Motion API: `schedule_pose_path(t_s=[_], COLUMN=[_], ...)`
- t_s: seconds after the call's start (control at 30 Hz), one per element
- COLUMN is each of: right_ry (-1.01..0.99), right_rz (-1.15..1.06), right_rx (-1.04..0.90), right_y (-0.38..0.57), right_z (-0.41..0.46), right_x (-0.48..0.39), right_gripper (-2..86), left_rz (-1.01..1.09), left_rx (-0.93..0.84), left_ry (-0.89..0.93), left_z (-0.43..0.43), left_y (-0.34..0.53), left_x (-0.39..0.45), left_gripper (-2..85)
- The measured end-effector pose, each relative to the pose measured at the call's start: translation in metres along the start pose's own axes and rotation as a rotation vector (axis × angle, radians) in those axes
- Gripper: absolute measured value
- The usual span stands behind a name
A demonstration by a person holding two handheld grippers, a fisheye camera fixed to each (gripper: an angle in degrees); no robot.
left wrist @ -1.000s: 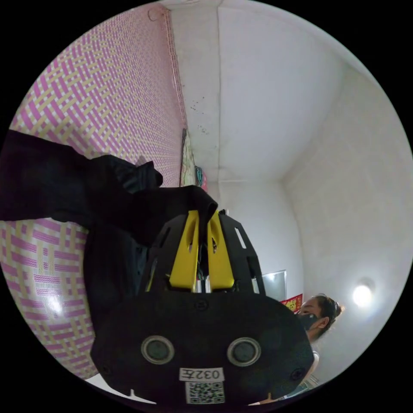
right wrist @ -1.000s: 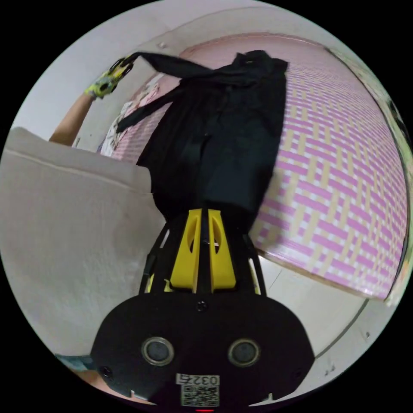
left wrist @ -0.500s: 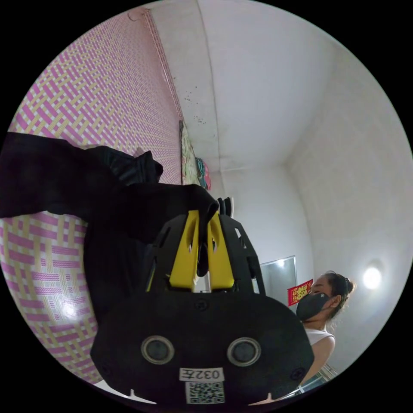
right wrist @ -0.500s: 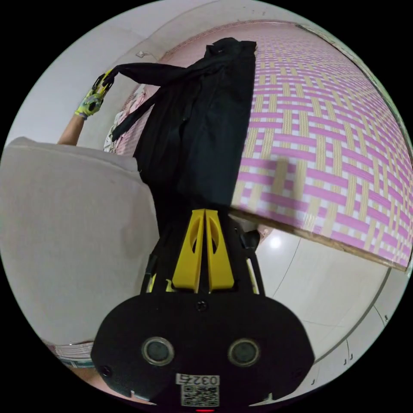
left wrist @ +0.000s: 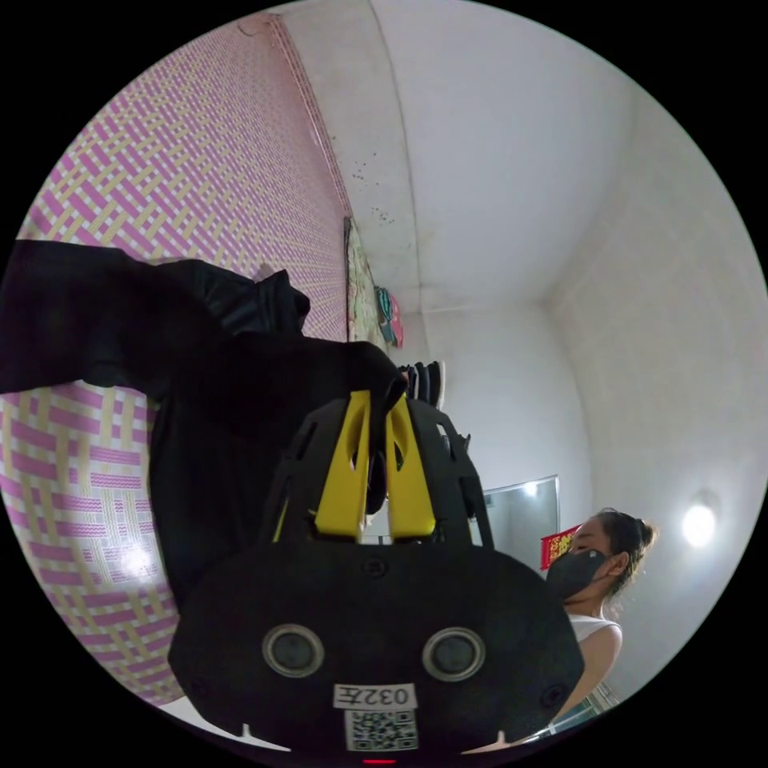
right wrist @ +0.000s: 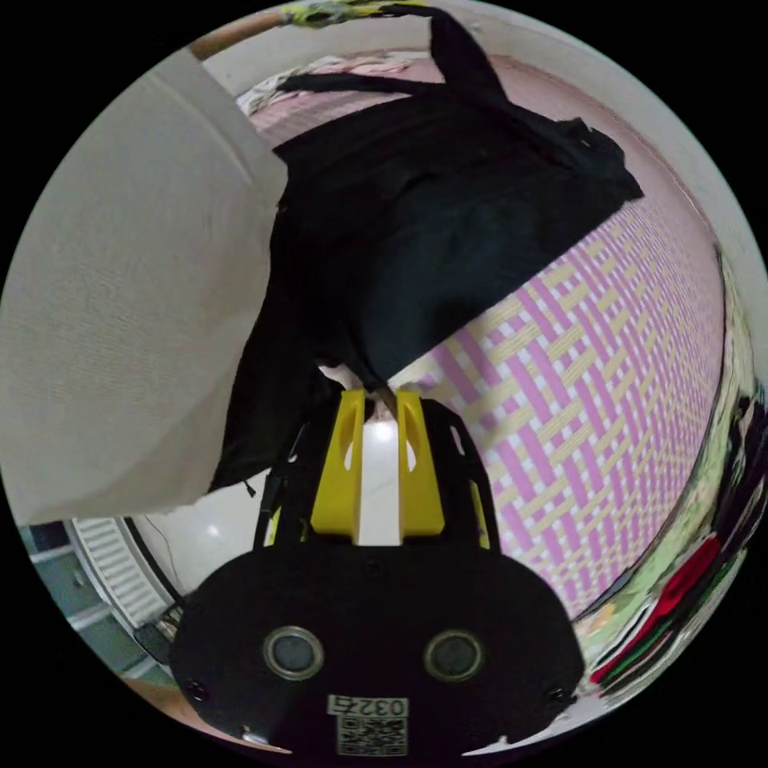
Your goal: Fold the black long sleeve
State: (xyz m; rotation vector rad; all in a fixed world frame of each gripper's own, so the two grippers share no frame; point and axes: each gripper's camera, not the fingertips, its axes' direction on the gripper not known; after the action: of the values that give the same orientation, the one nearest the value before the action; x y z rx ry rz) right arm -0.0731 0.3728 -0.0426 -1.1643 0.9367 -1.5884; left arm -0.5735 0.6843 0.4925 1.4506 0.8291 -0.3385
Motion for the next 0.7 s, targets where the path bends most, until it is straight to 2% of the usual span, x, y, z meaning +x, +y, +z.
schedule_pose_path(t_s=[0.17,0.33,0.4,0.53,0.63,0.7], right_ry=[0.056,0.029,-0.072,-0.409,-0.56,-0.643], right_rz=[-0.178,-0.138,-0.031,0.409,0.739,0.842], right_rx=[-0.063,-0.086,-0.035,0.101,0.026,-0.026], right_y=[-0.02,-0.03,-0.029,-0.01,0.012,0.019], right_z=[0.007,0.004,-0.013,-0.034,0.008,0.032], right_x=[-0.012,-0.007,0.005,0.057,0.079,0.077], right_gripper=[4.7,0.9,-0.2,-0.9,-1.0,-1.0], left_rz=[-0.004,-0.008,-0.005,0.011,0.009,0.007], left_rx=[-0.011,-0.012,-0.017,-0.024,-0.034,-0.045], left_ry=[0.015,0.026,0.041,0.029,0.018,0.028], left_z=[0.006,0.001,-0.002,-0.012,-0.016,-0.018], left_y=[-0.006,-0.013,-0.017,-0.027,-0.033,-0.037], left_x=[0.0,-0.005,-0.007,-0.01,-0.017,-0.021], left_gripper=[14.2,14.0,13.8,13.4,12.9,12.5])
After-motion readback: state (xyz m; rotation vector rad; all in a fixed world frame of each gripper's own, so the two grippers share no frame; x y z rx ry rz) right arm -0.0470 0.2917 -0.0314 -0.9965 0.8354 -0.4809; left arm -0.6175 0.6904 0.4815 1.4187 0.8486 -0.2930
